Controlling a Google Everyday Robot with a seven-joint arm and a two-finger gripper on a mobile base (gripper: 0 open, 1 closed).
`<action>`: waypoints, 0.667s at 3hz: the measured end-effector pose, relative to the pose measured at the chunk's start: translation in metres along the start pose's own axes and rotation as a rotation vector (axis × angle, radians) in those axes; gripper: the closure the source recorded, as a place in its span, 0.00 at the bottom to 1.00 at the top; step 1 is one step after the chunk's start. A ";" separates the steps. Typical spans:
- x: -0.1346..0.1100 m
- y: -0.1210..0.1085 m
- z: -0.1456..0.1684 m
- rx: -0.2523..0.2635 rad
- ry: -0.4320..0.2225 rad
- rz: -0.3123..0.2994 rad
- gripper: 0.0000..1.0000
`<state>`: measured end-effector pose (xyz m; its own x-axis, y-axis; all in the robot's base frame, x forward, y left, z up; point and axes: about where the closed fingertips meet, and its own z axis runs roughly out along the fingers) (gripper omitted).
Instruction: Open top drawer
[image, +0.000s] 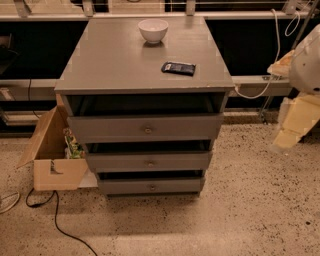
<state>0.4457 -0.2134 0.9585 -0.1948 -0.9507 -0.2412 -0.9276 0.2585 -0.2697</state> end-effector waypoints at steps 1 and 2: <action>-0.002 -0.003 0.047 0.010 -0.062 -0.027 0.00; -0.006 -0.005 0.093 -0.011 -0.092 -0.045 0.00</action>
Offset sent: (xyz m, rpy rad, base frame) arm 0.0627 0.0335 -0.1448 0.1074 0.0084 0.1061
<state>0.4815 -0.1934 0.8748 -0.1231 -0.9416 -0.3136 -0.9383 0.2133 -0.2722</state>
